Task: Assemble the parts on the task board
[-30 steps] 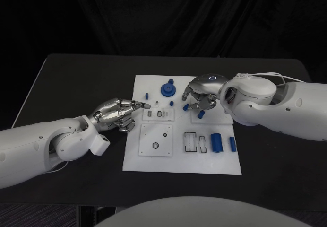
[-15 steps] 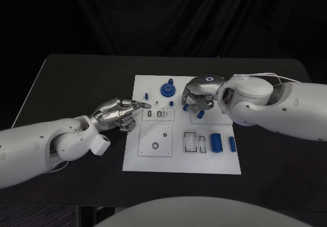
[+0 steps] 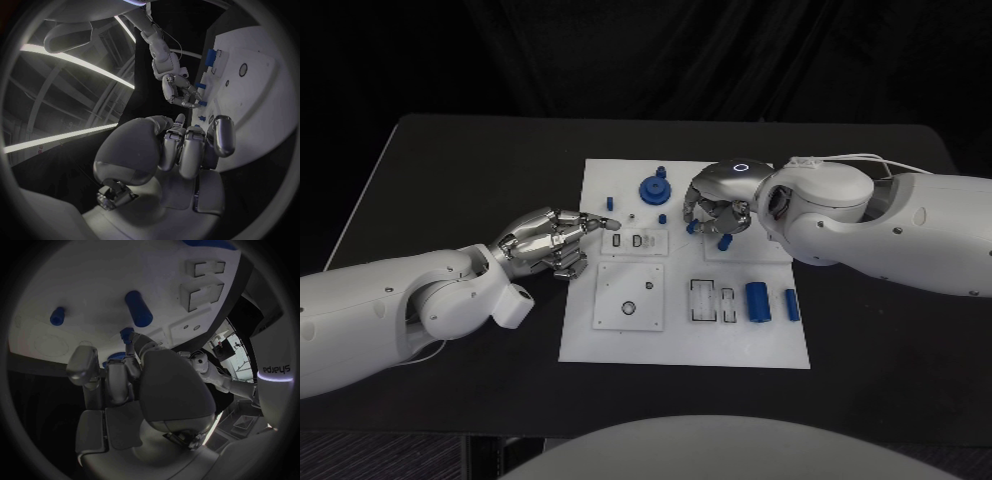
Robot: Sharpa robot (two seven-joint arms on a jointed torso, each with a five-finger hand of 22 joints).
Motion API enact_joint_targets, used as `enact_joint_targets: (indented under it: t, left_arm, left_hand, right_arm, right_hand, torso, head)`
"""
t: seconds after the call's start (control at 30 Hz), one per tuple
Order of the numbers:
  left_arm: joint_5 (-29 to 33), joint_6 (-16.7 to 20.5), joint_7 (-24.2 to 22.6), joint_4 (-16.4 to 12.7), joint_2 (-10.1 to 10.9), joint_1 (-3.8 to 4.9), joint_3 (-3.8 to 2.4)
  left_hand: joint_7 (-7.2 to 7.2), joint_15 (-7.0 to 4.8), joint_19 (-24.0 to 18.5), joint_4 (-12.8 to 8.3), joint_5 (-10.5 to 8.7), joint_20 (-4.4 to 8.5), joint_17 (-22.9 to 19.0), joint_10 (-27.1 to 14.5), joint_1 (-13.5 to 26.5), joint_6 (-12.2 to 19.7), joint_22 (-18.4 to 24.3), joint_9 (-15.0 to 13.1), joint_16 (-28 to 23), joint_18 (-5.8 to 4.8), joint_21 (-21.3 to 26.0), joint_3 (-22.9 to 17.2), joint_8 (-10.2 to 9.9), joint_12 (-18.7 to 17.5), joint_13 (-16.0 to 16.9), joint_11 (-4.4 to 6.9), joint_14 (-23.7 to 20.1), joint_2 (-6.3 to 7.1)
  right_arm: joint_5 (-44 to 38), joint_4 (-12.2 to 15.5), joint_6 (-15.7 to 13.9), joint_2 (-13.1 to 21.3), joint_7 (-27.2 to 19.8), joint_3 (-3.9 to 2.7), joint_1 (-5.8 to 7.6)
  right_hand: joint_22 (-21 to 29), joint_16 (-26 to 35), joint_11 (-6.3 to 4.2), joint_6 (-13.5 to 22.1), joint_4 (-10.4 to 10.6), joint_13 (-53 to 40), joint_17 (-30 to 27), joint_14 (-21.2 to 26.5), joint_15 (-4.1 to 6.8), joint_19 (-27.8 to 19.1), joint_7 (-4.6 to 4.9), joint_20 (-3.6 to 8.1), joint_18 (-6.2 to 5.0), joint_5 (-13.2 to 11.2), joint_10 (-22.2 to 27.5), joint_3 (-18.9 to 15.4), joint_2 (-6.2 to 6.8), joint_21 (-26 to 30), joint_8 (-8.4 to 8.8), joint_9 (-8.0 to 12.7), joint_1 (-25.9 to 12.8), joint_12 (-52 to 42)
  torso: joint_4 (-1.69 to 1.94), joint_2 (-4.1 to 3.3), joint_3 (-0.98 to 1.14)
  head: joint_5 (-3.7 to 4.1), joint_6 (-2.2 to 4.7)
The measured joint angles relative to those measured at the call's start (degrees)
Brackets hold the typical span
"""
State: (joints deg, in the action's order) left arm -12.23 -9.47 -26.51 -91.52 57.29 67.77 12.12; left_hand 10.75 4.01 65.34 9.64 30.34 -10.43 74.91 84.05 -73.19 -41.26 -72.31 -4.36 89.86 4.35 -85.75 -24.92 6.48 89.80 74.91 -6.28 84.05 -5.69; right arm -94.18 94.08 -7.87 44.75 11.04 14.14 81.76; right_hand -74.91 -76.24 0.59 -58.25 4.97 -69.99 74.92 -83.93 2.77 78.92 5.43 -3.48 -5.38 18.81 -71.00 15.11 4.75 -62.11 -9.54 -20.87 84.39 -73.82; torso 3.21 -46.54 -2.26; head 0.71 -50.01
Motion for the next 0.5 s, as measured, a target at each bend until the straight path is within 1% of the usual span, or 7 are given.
enact_joint_targets:
  t: [0.07, 0.17, 0.2, 0.33, 0.4, 0.47, 0.5]
  left_arm:
    - [0.0, -0.02, 0.01, 0.02, -0.02, 0.0, 0.0]
    - [0.0, -0.05, 0.02, 0.06, -0.08, 0.0, 0.0]
    - [0.0, -0.07, 0.03, 0.08, -0.1, 0.0, 0.0]
    - [0.0, -0.13, 0.07, 0.12, -0.19, 0.0, 0.0]
    - [0.0, -0.15, 0.08, 0.13, -0.22, 0.0, 0.0]
    - [0.0, -0.17, 0.09, 0.14, -0.23, 0.0, 0.0]
    - [0.0, -0.18, 0.1, 0.15, -0.24, 0.0, 0.0]
  left_hand:
    - [0.0, 0.0, 0.0, 0.0, 0.0, 0.0, 0.0, 0.0, 0.0, 0.0, 0.0, 0.0, 0.0, 0.0, 0.0, 0.0, 0.0, 0.0, 0.0, 0.0, 0.0, 0.0]
    - [0.0, 0.0, 0.0, 0.0, 0.0, 0.0, 0.0, 0.0, 0.0, 0.0, 0.0, 0.0, 0.0, 0.0, 0.0, 0.0, 0.0, 0.0, 0.0, 0.0, 0.0, 0.0]
    - [0.0, 0.0, 0.0, 0.0, 0.0, 0.0, 0.0, 0.0, 0.0, 0.0, 0.04, 0.0, 0.0, 0.01, 0.0, 0.0, 0.0, 0.0, 0.0, 0.0, 0.0, 0.0]
    - [0.0, 0.0, 0.0, 0.0, 0.0, 0.0, 0.0, 0.0, 0.0, 0.0, 0.08, 0.0, 0.0, 0.01, 0.0, 0.0, 0.0, 0.0, 0.0, 0.0, 0.0, 0.0]
    - [0.0, 0.0, 0.0, 0.0, 0.0, 0.0, 0.0, 0.0, 0.0, 0.0, 0.08, 0.01, 0.0, 0.0, 0.0, 0.0, 0.0, 0.0, 0.0, 0.0, 0.0, 0.0]
    - [0.0, 0.0, 0.0, 0.0, 0.0, 0.0, 0.0, 0.0, 0.0, 0.0, 0.08, 0.01, 0.0, 0.01, 0.0, 0.0, 0.0, 0.0, 0.0, 0.0, 0.0, 0.0]
    - [0.0, 0.0, 0.0, 0.0, 0.0, 0.0, 0.0, 0.0, 0.0, 0.0, 0.08, 0.01, 0.0, 0.01, 0.0, 0.0, 0.0, 0.0, 0.0, 0.0, 0.0, 0.0]
  right_arm:
    - [0.0, -0.16, 0.17, -0.07, 0.05, 0.01, -0.04]
    - [-0.01, -0.35, 0.42, -0.15, 0.11, 0.03, -0.07]
    - [-0.01, -0.4, 0.49, -0.19, 0.12, 0.03, -0.1]
    - [-0.02, -0.7, 0.74, -0.35, 0.18, 0.04, -0.23]
    - [-0.02, -0.8, 0.85, -0.37, 0.21, 0.04, -0.28]
    - [-0.02, -0.87, 0.88, -0.38, 0.22, 0.04, -0.31]
    - [-0.02, -0.9, 0.88, -0.38, 0.22, 0.04, -0.32]
  right_hand:
    - [0.0, 0.05, -0.06, 0.02, 0.0, 0.12, 0.0, 0.0, 0.0, 0.0, 0.02, 0.0, 0.0, 0.0, 0.08, 0.0, 0.0, 0.07, 0.0, -0.02, 0.0, 0.11]
    - [0.0, 0.51, 0.23, 0.23, -0.16, 0.42, 0.0, 0.0, 0.0, -0.2, 0.22, -0.21, 0.0, -0.43, 0.39, 0.16, 0.0, 0.45, 0.0, -0.11, 0.0, 0.4]
    - [0.0, 0.57, 0.02, 0.67, -0.17, 0.56, 0.0, 0.05, -0.05, -0.2, 0.23, -0.21, 0.0, -0.43, 0.61, 0.17, 0.0, 0.74, 0.01, -0.11, 0.0, 0.41]
    - [0.0, 1.21, 0.34, 1.24, -0.32, 1.0, 0.0, 0.21, -0.21, -0.72, 0.43, -0.3, 0.0, -0.43, 1.1, 0.32, 0.0, 1.33, 0.39, -0.1, 0.0, 0.81]
    - [0.0, 1.63, 0.3, 1.65, -0.48, 1.29, 0.0, 0.52, -0.52, -0.72, 0.43, -0.3, 0.0, -0.43, 1.56, 0.48, 0.0, 1.76, 0.41, -0.1, 0.0, 1.29]
    - [0.01, 1.71, 0.27, 1.65, -0.48, 1.59, 0.0, 0.67, -0.36, -0.9, 0.43, -0.48, 0.0, -0.43, 1.64, 0.51, 0.0, 1.99, 0.62, -0.12, 0.0, 1.52]
    - [0.01, 1.91, 0.47, 1.53, -0.54, 1.65, 0.0, 0.67, -0.36, -0.92, 0.55, -0.51, 0.0, -0.43, 1.84, 0.9, 0.0, 1.99, 0.62, -0.29, 0.0, 1.52]
  torso:
    - [-0.01, 0.0, -0.01]
    - [-0.02, 0.0, 0.0]
    - [-0.02, 0.0, 0.0]
    - [-0.01, -0.01, 0.0]
    - [-0.01, -0.01, 0.0]
    - [0.01, -0.01, 0.0]
    - [0.01, -0.01, 0.0]
  head:
    - [0.0, 0.0]
    - [-0.03, 0.0]
    - [-0.04, 0.0]
    - [-0.06, 0.0]
    - [-0.06, 0.0]
    - [-0.06, 0.0]
    - [-0.06, 0.0]
